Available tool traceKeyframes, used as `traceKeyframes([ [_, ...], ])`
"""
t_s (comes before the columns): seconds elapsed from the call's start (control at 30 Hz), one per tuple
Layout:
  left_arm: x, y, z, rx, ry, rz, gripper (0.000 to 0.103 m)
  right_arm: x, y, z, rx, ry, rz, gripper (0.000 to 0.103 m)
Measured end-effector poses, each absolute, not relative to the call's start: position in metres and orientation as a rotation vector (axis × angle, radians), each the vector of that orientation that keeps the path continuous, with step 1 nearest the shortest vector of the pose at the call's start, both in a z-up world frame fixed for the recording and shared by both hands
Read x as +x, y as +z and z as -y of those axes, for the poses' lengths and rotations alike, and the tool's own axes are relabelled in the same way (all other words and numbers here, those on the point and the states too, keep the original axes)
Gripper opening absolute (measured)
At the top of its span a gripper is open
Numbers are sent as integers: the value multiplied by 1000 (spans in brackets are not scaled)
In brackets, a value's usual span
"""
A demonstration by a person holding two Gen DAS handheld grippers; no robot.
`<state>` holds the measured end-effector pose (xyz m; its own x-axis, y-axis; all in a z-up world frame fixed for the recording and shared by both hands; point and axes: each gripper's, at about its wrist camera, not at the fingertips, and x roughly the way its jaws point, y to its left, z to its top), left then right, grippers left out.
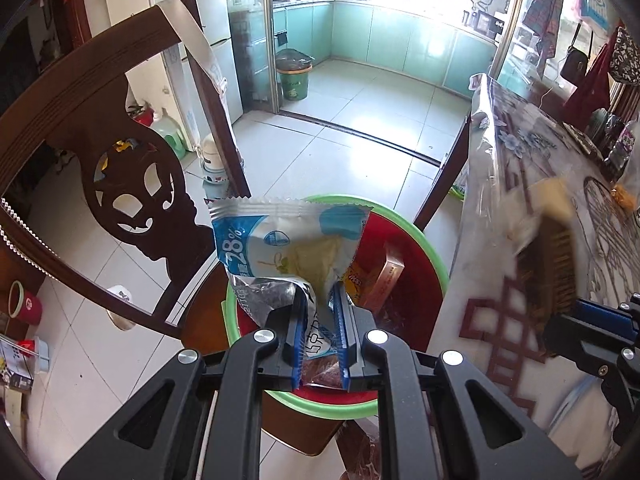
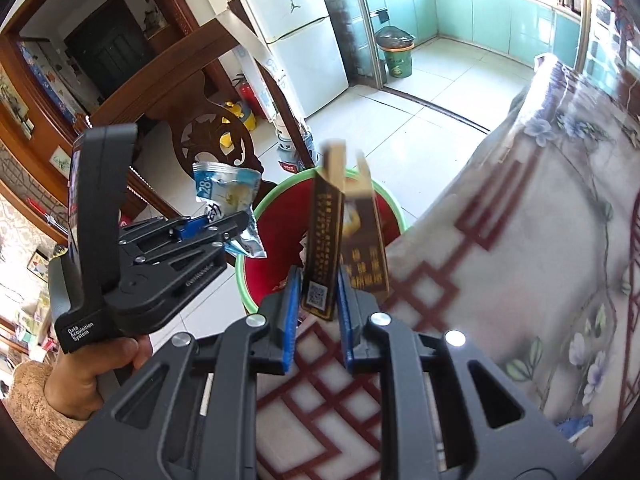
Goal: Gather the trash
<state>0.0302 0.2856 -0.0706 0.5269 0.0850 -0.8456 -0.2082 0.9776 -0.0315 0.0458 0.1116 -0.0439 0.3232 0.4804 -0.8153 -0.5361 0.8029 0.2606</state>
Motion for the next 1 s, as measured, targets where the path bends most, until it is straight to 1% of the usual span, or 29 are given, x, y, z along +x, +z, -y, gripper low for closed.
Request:
traceKeyframes([
  [0.07,33,-71,-285,-134,180,-999,15,47,-45,-113,-70,670,-1041,18],
  [0.13,34,-71,-285,-131,195,-994,25,48,-43,-113,-71,661,-1029,35],
  [0.17,35,-70,-286,-132,206,-989,51,47,-42,-112,-70,650,-1017,54],
  [0.2,35,-68,-287,-136,212,-981,74,47,-41,-110,-68,637,-1003,58],
  [0.33,31,-59,-283,-138,210,-958,74,40,-32,-95,-67,609,-975,58],
  [0.37,30,-56,-281,-136,207,-954,74,38,-30,-89,-72,595,-971,60],
  [0.4,28,-50,-276,-133,199,-942,74,33,-27,-82,-76,575,-965,64],
  [0.43,25,-44,-271,-127,192,-930,76,29,-24,-76,-77,561,-958,66],
  [0.5,18,-30,-258,-120,171,-902,84,17,-15,-55,-63,529,-929,73],
  [0.53,15,-24,-252,-122,155,-889,85,8,-8,-42,-55,509,-907,75],
  [0.6,6,-9,-235,-126,111,-861,91,-3,2,-24,-46,481,-872,87],
  [0.67,-3,4,-217,-120,91,-831,95,-17,15,0,-28,446,-831,95],
  [0.7,-7,11,-207,-117,82,-818,95,-24,22,13,-15,425,-811,98],
  [0.87,-29,44,-156,-126,5,-757,95,-59,51,66,20,310,-721,98],
  [1.0,-53,70,-111,-132,-53,-658,95,-87,62,101,40,210,-653,98],
])
